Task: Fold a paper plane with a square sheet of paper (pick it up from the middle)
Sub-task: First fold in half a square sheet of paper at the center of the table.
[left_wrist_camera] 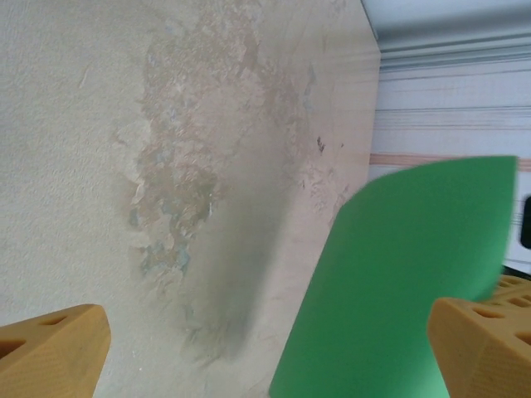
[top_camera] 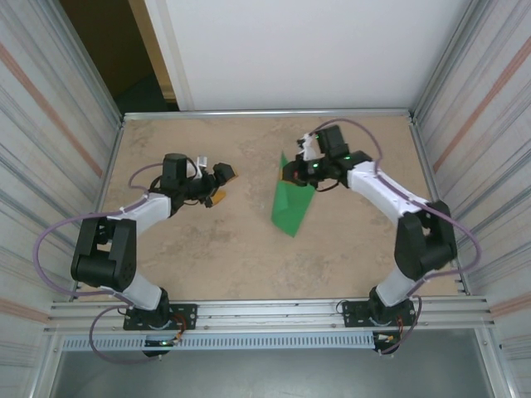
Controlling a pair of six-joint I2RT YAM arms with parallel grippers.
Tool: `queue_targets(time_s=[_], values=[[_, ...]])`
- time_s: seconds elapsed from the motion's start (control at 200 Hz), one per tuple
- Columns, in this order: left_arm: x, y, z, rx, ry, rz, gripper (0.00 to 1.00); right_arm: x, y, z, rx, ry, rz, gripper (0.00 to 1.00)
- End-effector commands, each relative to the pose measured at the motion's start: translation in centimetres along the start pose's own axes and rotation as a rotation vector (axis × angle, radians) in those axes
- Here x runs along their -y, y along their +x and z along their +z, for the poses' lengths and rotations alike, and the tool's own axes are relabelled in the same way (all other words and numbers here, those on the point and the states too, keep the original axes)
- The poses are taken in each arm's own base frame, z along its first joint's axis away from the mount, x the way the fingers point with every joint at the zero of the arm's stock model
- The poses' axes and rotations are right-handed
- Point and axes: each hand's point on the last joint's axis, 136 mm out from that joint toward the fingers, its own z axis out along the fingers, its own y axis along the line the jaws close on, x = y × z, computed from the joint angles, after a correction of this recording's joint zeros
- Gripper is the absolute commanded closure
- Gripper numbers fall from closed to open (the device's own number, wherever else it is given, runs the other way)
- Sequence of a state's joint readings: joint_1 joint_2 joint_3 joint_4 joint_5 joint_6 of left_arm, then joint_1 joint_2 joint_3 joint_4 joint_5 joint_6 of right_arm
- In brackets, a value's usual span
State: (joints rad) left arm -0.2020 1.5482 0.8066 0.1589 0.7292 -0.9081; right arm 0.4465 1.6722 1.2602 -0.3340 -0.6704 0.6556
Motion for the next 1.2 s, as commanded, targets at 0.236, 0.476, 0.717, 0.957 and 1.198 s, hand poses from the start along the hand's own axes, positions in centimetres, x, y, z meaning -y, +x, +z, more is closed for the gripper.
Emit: queue_targets(time_s=[0.236,0.476,0.717,0.957,1.198], values=[[-1.2,3.2,1.1,-0.074,-0.078,0.066,0.05,1.5,0.8,6.9,-0.038,-0.077,0.085,1.0],[-1.7,4.1,2.8,-0.141,-0.14,0.087,0.09,6.7,2.0,7.7,-0.068,0.007,0.16,1.0],[-2.8,4.4,3.5,-0.151,-0.183,0.078,0.14,6.5,1.9,9.2,-0.127,0.016,0.12,1.0],[-3.8,4.8,4.7,-0.182,-0.265,0.086,0.21,6.8,1.4,10.4,-0.157,0.03,0.1,1.0],[-4.7,4.1,5.9,-0.179,-0.327,0.092,0.27,6.9,1.1,11.1,-0.161,0.002,0.124,1.0]])
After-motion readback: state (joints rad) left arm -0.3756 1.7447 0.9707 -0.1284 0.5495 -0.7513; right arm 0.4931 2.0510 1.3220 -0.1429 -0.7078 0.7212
